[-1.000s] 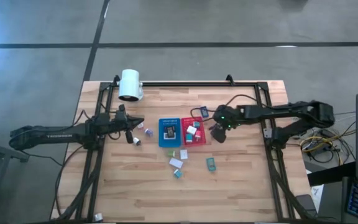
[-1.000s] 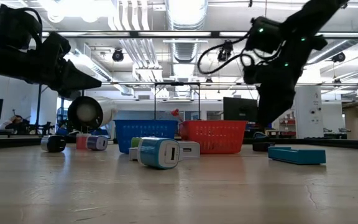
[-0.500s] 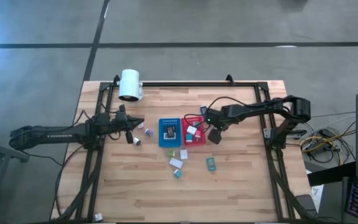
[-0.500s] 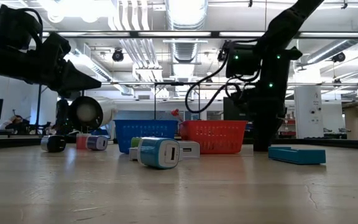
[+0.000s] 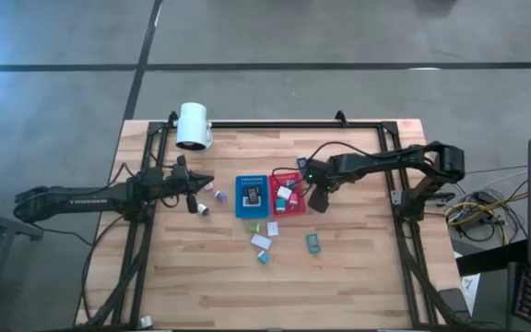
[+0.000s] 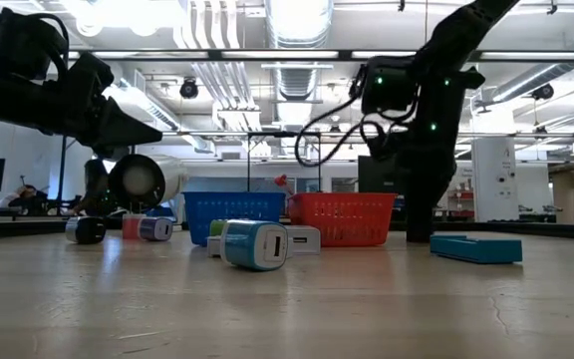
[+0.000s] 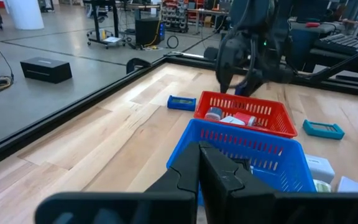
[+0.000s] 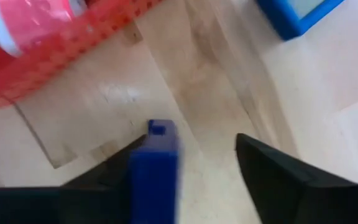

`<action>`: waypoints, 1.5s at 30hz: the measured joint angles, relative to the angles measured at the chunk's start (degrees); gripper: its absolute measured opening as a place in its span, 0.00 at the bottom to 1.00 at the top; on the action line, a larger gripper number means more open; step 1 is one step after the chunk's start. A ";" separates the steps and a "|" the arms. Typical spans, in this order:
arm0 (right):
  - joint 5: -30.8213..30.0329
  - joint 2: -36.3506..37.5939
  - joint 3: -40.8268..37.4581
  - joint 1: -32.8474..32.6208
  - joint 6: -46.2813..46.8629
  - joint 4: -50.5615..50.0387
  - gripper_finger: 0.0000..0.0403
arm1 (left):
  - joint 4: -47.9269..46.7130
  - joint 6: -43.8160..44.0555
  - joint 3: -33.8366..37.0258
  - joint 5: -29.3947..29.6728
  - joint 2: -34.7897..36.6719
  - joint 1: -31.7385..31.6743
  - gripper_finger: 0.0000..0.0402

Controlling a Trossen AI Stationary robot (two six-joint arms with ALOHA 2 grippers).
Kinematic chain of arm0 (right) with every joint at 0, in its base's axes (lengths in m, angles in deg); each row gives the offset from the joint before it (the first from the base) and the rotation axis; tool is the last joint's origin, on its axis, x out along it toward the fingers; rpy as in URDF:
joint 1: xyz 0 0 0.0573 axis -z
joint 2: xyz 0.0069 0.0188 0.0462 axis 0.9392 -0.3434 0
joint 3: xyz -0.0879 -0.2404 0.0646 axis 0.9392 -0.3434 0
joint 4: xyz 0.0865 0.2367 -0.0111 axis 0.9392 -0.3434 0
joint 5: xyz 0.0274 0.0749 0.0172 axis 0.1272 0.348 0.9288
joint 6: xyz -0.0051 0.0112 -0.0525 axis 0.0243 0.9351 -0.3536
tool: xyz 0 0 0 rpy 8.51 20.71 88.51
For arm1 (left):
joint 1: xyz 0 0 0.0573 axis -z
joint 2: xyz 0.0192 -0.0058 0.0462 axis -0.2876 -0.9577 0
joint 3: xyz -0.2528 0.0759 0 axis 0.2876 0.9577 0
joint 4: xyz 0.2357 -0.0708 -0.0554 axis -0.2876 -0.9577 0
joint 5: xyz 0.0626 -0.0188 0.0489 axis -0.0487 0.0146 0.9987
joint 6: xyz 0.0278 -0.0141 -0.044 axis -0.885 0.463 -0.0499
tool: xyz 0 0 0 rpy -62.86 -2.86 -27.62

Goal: Pick & Place Office items
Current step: Put the blue digital timer into the blue bin

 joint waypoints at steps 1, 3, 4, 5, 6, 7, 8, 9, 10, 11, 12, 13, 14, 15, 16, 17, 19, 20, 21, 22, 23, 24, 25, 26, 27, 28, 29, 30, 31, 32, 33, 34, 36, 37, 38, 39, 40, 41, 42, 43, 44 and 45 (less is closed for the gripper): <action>-0.01 0.60 -0.10 0.00 -0.02 0.09 0.52 | 0.00 0.00 0.00 0.00 0.00 0.00 0.03; 0.00 1.69 -0.38 -0.03 -0.18 -0.07 0.40 | -0.08 0.00 0.01 0.00 0.00 0.00 0.03; 0.03 2.26 -0.55 -0.04 -0.23 -0.07 0.34 | -0.11 0.00 0.00 0.02 0.00 -0.01 0.03; 0.22 2.82 -0.70 -0.04 -0.46 -0.02 0.28 | -0.10 0.00 0.00 0.02 0.00 -0.02 0.03; 0.90 3.24 -0.90 -0.02 -0.92 0.04 0.23 | -0.13 0.00 0.00 0.00 0.00 0.00 0.03; 1.67 3.45 -1.14 -0.02 -1.53 0.12 0.17 | -0.13 0.00 0.01 0.02 0.00 -0.02 0.03; 2.22 3.56 -1.25 0.00 -1.88 0.20 0.13 | -0.13 0.00 0.00 0.02 0.00 -0.02 0.03; 3.24 3.60 -1.42 0.00 -1.92 0.37 0.12 | -0.14 0.00 0.00 0.01 0.00 0.00 0.03; 3.69 3.65 -1.61 -0.01 -1.92 0.43 0.12 | -0.15 0.00 0.00 0.02 0.00 0.00 0.03; 3.74 3.59 -1.75 -0.07 -1.92 0.45 0.12 | -0.15 0.00 0.00 0.02 0.00 -0.01 0.03; 3.74 3.57 -1.89 -0.11 -1.92 0.49 0.12 | -0.13 0.00 0.00 0.02 0.00 0.00 0.03; 3.74 3.58 -2.03 -0.11 -1.95 0.57 0.12 | -0.15 0.00 0.00 0.02 0.00 0.00 0.03; 3.76 3.58 -2.06 -0.11 -2.06 0.56 0.12 | -0.15 0.00 0.01 0.02 0.00 -0.01 0.03; 3.81 3.59 -2.08 -0.11 -2.44 0.64 0.12 | -0.15 0.00 0.01 0.02 0.00 0.00 0.03; 3.87 3.85 -2.13 -0.11 -2.83 0.79 0.12 | -0.15 0.00 0.00 0.02 0.00 0.00 0.03; 3.90 4.25 -2.23 -0.11 -3.11 0.89 0.12 | -0.14 0.00 0.00 0.02 0.00 0.00 0.03; 4.09 5.40 -2.23 -0.13 -3.66 0.39 0.12 | -0.13 0.00 0.02 0.02 0.00 0.00 0.03; 4.09 6.48 -2.21 -0.14 -3.98 0.39 0.12 | -0.10 0.00 0.00 0.02 0.00 0.00 0.03; 4.10 7.92 -2.02 -0.15 -4.12 0.80 0.12 | 0.02 0.00 0.00 0.02 0.00 0.00 0.03; 4.11 9.64 -1.82 -0.15 -4.26 1.94 0.12 | 0.11 0.00 0.00 0.02 0.00 0.00 0.03; 4.11 11.40 -1.73 -0.15 -4.52 3.22 0.12 | 0.18 0.00 0.00 0.02 0.00 0.00 0.03; 4.13 13.03 -1.74 -0.15 -4.88 4.55 0.12 | 0.73 0.00 0.01 0.02 0.00 0.00 0.03; 4.14 14.65 -1.80 -0.18 -5.20 5.80 0.12 | 1.43 0.00 0.01 0.02 0.01 0.00 0.03; 4.13 16.18 -1.85 -0.30 -5.66 7.08 0.12 | 2.31 0.00 0.00 0.02 0.02 0.00 0.03; 4.15 17.87 -1.86 -0.44 -6.32 8.74 0.12 | 3.25 0.00 0.01 -0.08 0.02 -0.01 0.03; 4.17 19.52 -1.86 -0.61 -7.44 11.00 0.12 | 4.25 0.00 0.00 -0.36 0.02 -0.01 0.03; 4.21 20.99 -2.02 -0.92 -8.65 13.99 0.12 | 5.36 0.05 0.01 -0.68 0.04 -0.02 0.03; 4.33 22.32 -2.33 -1.34 -9.65 17.63 0.12 | 6.89 0.79 -0.01 -0.90 0.04 -0.01 0.03; 4.51 23.35 -2.81 -1.78 -10.81 21.56 0.12 | 7.42 2.02 -0.30 -0.92 0.04 0.00 0.04; 4.56 24.00 -3.37 -2.28 -12.01 25.34 0.12 | 7.27 2.94 -0.88 -1.01 0.02 -0.02 0.04; 4.62 24.53 -3.92 -2.88 -13.11 29.20 0.12 | 7.26 3.23 -1.68 -1.34 -0.17 -0.02 0.05; 4.66 24.79 -4.38 -3.38 -14.12 32.80 0.12 | 7.38 3.23 -2.40 -2.05 -0.18 -0.02 0.06; 4.80 24.87 -5.20 -4.21 -15.46 38.95 0.12 | 7.50 3.23 -3.84 -3.16 -0.52 -0.02 0.10; 4.98 24.60 -5.52 -4.55 -15.99 41.30 0.12 | 7.44 3.22 -4.42 -3.90 -0.71 -0.02 0.12; 5.73 23.93 -5.68 -4.71 -16.72 43.18 0.12 | 7.31 2.74 -5.01 -4.99 -1.03 -0.02 0.15; 6.96 23.12 -5.69 -4.81 -17.59 44.66 0.12 | 7.41 1.91 -5.76 -6.20 -1.41 0.02 0.18; 8.18 22.08 -5.74 -4.83 -18.12 45.84 0.12 | 7.48 1.12 -6.36 -7.32 -1.70 0.04 0.21; 9.02 20.93 -5.81 -4.93 -18.20 47.30 0.12 | 7.50 0.44 -6.85 -8.25 -2.20 0.09 0.25; 9.60 19.81 -5.82 -5.01 -18.18 49.12 0.12 | 7.50 -0.33 -7.49 -8.90 -2.83 0.09 0.28; 10.14 18.63 -5.82 -5.05 -18.24 50.83 0.12 | 7.43 -0.68 -7.93 -9.22 -3.43 0.11 0.31; 10.82 17.35 -5.82 -5.05 -18.44 52.87 0.12 | 7.42 -0.94 -8.44 -9.35 -4.18 0.15 0.34; 11.85 16.21 -5.76 -5.03 -18.42 55.17 0.12 | 7.48 -1.74 -9.08 -9.47 -4.87 0.18 0.37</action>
